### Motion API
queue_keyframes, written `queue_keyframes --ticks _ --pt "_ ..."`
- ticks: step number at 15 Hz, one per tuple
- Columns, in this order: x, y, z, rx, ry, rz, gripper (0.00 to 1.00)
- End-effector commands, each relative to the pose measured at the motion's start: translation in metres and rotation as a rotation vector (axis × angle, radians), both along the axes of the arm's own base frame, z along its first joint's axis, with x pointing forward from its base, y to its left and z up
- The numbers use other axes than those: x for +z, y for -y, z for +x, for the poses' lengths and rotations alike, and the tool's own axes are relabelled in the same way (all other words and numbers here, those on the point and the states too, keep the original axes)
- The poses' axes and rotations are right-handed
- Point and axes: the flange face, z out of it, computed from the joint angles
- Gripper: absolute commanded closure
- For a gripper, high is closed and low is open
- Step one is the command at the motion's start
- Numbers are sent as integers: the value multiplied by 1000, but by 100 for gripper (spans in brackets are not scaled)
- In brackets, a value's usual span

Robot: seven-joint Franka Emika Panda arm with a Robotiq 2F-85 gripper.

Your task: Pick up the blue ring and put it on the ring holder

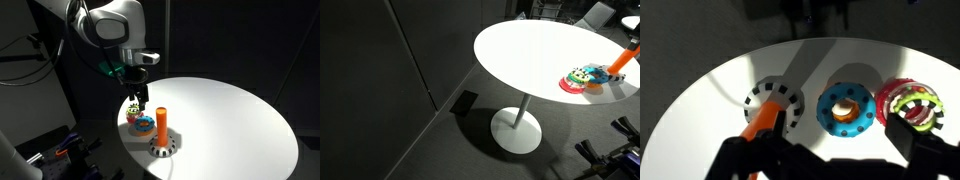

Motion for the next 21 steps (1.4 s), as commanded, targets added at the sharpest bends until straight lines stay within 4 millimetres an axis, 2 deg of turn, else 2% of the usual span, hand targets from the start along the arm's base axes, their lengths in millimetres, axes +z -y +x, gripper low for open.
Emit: queue_keyframes --ticks 1,8,21 --pt "0 0 0 -1 0 0 0" --pt "-18 10 3 -63 44 -53 0" --pt "-73 4 5 -128 105 -94 0"
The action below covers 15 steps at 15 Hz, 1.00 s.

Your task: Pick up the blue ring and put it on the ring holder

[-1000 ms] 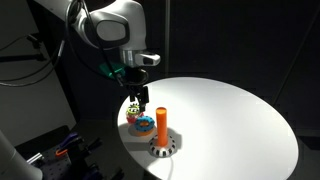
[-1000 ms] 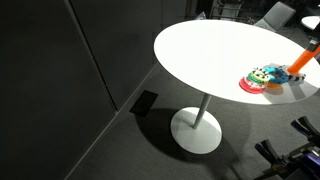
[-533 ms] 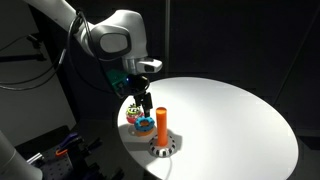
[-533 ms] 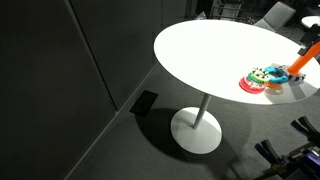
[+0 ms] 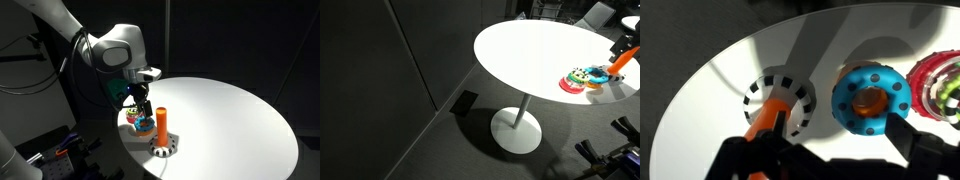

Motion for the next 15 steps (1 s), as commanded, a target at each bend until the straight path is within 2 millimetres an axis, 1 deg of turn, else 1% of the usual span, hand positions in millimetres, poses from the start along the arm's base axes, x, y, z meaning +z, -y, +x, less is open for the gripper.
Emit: queue_keyframes --ticks 1,8,15 --pt "-14 0 -2 -19 6 -25 0" --pt "-39 3 -2 -45 -21 -41 0" --pt "-53 8 0 -55 -11 -31 0"
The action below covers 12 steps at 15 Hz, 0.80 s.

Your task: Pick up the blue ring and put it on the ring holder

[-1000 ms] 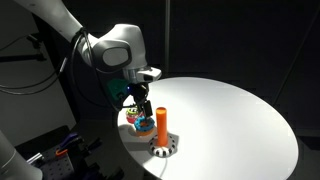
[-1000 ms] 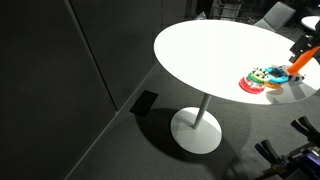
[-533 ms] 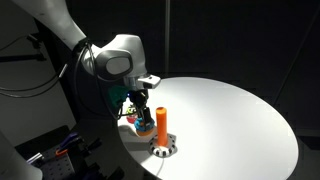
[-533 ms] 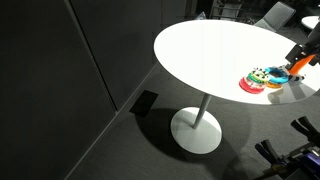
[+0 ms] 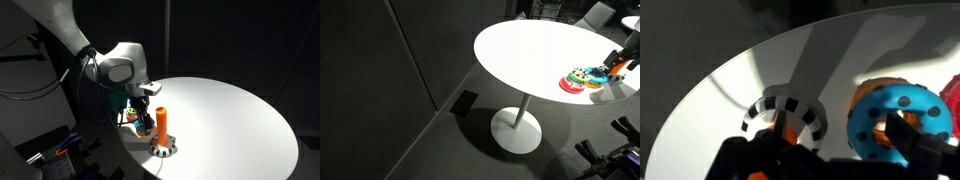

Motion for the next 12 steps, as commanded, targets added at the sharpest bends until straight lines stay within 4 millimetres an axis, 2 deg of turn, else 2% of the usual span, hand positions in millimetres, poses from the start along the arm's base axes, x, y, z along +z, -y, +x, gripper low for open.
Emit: queue_keyframes --ticks 1,11,12 --pt "-4 2 6 -12 23 -8 0" --pt "-15 -11 20 26 36 -12 0" --pt "-16 -12 21 30 35 -13 7"
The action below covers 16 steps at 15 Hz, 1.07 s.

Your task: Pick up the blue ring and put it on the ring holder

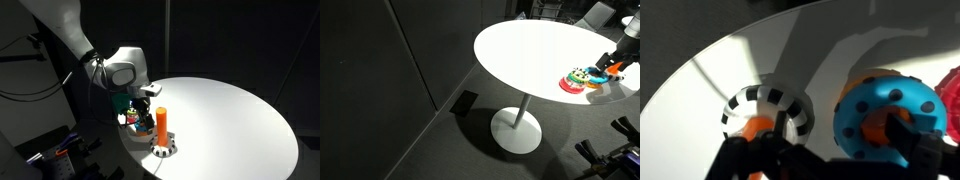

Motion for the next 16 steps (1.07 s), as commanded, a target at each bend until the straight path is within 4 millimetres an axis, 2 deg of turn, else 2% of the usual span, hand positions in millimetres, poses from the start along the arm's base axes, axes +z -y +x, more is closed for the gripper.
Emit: queue_keyframes --ticks 1,7,9,16 --pt "-2 -2 9 -4 10 -12 26" --pt "-8 3 11 -13 -5 -14 75" --pt "-4 6 12 -18 -2 -13 91" --pt "36 19 20 -13 20 -19 89"
